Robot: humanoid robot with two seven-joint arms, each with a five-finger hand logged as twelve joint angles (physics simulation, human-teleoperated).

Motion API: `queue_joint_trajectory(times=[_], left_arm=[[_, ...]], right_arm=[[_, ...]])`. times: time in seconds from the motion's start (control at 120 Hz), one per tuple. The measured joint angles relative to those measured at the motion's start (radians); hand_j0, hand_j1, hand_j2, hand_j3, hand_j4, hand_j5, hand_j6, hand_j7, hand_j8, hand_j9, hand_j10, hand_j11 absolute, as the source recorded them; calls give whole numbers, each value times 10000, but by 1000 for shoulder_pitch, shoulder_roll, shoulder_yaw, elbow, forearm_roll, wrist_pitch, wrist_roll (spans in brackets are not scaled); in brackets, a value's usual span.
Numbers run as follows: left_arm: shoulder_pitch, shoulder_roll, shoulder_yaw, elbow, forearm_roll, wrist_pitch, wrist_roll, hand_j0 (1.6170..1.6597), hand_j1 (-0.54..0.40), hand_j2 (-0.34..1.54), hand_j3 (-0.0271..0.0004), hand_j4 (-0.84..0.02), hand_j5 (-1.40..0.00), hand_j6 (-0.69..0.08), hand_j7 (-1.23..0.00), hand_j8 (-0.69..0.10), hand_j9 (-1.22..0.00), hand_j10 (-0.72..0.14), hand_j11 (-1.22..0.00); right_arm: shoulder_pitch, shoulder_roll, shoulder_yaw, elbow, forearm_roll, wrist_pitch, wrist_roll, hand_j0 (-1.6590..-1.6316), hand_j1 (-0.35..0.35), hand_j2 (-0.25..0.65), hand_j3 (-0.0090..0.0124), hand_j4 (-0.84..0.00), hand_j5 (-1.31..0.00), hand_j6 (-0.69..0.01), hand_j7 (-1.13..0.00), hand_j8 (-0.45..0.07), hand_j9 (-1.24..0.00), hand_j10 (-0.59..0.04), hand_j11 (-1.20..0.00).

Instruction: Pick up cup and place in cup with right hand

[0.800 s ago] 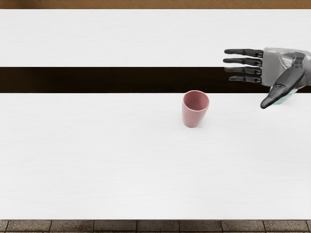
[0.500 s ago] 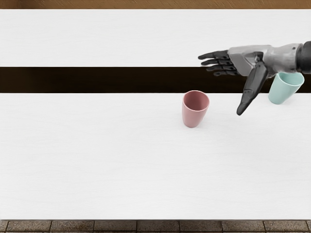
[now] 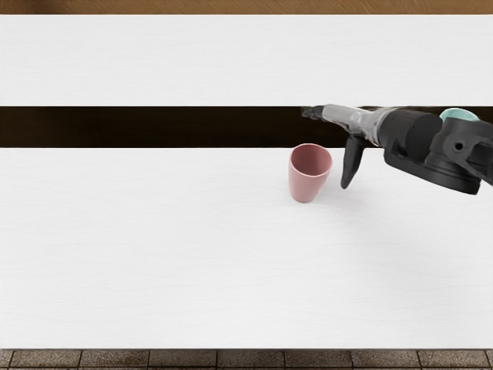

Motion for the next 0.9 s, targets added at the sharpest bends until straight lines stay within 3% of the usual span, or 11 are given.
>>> queue_joint_trajectory(times=[0.3, 0.617, 0.658, 0.717, 0.9], left_arm=[[0, 0, 0, 0, 0, 0, 0, 16581, 3490, 0, 0, -2, -1, -3, 0, -2, 0, -1, 0], [0, 0, 0, 0, 0, 0, 0, 16581, 3490, 0, 0, -2, -1, -3, 0, -2, 0, -1, 0], [0, 0, 0, 0, 0, 0, 0, 16581, 3490, 0, 0, -2, -1, -3, 0, -2, 0, -1, 0], [0, 0, 0, 0, 0, 0, 0, 16581, 3490, 0, 0, -2, -1, -3, 0, -2, 0, -1, 0], [0, 0, 0, 0, 0, 0, 0, 16581, 3491, -1, 0, -2, 0, -3, 0, -2, 0, -1, 0]], right_arm=[[-22, 70, -73, 0, -34, -83, -1, -16581, -847, -424, 0, -2247, -2884, -2263, -2879, -2251, -2882, -2239, -2881], [-24, 79, -83, 0, -37, -127, -1, -16576, 601, -570, -3, -3532, -4594, -3499, -4571, -3528, -4594, -3526, -4593], [-24, 79, -82, 2, -37, -125, -1, -16571, 654, -303, -13, -3744, -4772, -3567, -4790, -3509, -4784, -3731, -4783], [-24, 78, -81, 3, -36, -122, -1, -16569, 758, -101, 3, -3933, -5003, -3425, -5029, -3331, -5041, -3905, -5039], [-23, 67, -42, 5, -28, -81, -1, -16564, 720, -159, 1, -4170, -5455, -3329, -5433, -3100, -5481, -4148, -5481]])
